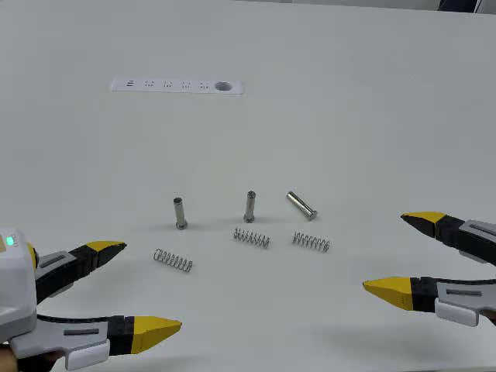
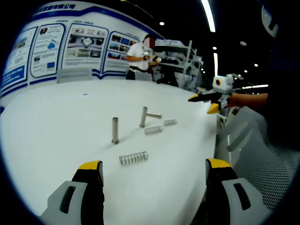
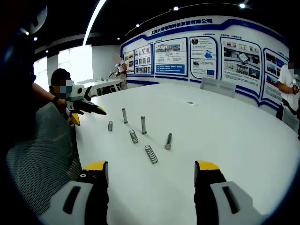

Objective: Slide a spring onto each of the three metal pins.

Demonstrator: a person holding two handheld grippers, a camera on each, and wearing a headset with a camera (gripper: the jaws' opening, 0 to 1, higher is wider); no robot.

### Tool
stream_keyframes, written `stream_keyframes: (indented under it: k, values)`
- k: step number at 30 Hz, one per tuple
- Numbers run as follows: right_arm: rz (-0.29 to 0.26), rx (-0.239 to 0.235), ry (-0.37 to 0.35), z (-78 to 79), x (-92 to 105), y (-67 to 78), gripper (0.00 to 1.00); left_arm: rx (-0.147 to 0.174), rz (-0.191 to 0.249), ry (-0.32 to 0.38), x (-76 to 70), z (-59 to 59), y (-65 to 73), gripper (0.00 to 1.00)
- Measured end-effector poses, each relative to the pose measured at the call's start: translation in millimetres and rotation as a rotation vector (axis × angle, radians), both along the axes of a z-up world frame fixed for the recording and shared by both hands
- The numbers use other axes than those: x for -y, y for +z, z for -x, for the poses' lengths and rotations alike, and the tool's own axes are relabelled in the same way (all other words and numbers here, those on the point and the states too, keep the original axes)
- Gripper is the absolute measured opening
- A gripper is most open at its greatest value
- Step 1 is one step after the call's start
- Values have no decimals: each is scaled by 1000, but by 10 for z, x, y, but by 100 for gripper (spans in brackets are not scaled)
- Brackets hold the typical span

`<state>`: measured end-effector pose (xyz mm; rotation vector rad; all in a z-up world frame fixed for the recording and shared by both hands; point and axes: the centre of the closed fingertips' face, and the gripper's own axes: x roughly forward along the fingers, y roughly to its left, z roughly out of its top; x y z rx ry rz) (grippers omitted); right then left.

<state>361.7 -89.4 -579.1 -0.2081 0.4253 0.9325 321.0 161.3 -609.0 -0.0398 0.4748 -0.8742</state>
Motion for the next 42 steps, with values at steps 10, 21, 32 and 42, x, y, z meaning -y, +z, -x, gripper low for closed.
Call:
stream_keyframes:
  k: [10, 21, 32, 42]
  values:
    - [5, -5, -11, -30, 23, 3, 75, -3, -2, 1, -8, -4, -6, 91]
    - [23, -6, -20, -134, 38, 20, 73, -5, -4, 3, -7, 6, -15, 90]
    - [47, -7, -31, -349, -36, 69, 65, -5, -6, 9, -9, 22, -26, 89]
    - [77, -20, -64, -654, -162, 94, 49, -7, -6, 19, -17, 38, -43, 88]
